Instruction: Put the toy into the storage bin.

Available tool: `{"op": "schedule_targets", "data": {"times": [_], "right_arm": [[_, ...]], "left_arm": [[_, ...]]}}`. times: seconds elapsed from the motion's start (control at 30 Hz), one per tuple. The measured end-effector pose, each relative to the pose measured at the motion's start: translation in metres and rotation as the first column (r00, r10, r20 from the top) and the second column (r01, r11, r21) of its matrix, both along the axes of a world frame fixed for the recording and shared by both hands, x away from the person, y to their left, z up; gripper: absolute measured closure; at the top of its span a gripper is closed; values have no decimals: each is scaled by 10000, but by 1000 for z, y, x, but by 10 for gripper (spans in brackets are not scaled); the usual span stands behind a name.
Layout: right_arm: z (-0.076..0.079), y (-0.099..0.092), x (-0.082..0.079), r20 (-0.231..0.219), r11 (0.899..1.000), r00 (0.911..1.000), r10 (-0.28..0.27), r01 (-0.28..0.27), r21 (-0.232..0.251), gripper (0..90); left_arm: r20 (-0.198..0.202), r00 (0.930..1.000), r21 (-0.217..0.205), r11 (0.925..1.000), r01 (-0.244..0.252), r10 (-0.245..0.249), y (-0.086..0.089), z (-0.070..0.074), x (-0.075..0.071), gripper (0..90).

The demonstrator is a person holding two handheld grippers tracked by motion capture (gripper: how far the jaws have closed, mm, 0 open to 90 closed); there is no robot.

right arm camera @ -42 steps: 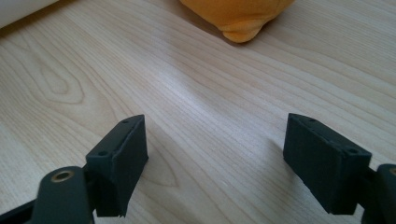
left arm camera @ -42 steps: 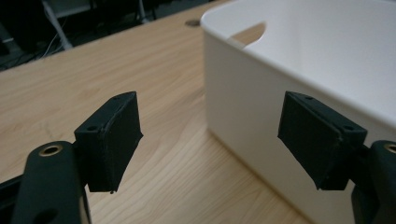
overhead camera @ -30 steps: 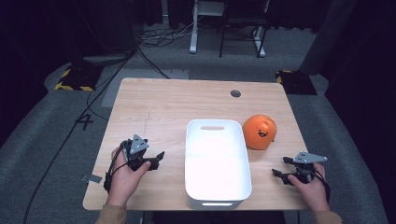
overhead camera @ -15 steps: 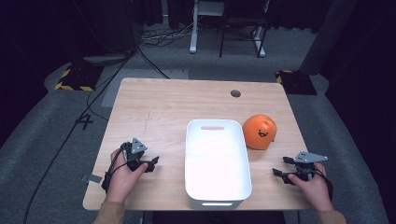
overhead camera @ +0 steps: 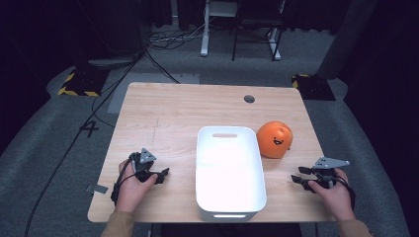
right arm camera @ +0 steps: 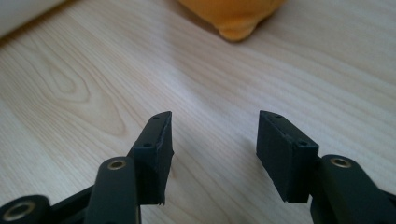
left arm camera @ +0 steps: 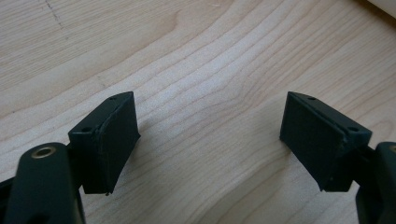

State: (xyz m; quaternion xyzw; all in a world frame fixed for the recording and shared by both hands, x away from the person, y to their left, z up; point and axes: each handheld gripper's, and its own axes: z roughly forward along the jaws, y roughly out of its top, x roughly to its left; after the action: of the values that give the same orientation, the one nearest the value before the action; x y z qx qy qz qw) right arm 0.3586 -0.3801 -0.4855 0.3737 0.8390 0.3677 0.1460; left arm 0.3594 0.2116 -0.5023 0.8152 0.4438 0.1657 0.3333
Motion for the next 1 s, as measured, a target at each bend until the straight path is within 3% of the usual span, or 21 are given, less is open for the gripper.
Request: {"op": "schedule_targets", "data": {"times": [0.23, 0.53, 1.0], "right_arm": [[14, -2, 3, 191, 9987, 9994, 277, -286, 433, 516], [38, -2, 11, 681, 9971, 9964, 509, -546, 535, 529], [78, 9, 25, 1424, 9898, 9854, 937, -1076, 932, 518]], "left_arm": [[51, 9999, 34, 9999, -130, 130, -1, 0, -1, 204], [81, 9998, 15, 9998, -184, 184, -2, 0, -1, 205], [25, 9999, -8, 9999, -160, 160, -2, 0, -1, 204]]}}
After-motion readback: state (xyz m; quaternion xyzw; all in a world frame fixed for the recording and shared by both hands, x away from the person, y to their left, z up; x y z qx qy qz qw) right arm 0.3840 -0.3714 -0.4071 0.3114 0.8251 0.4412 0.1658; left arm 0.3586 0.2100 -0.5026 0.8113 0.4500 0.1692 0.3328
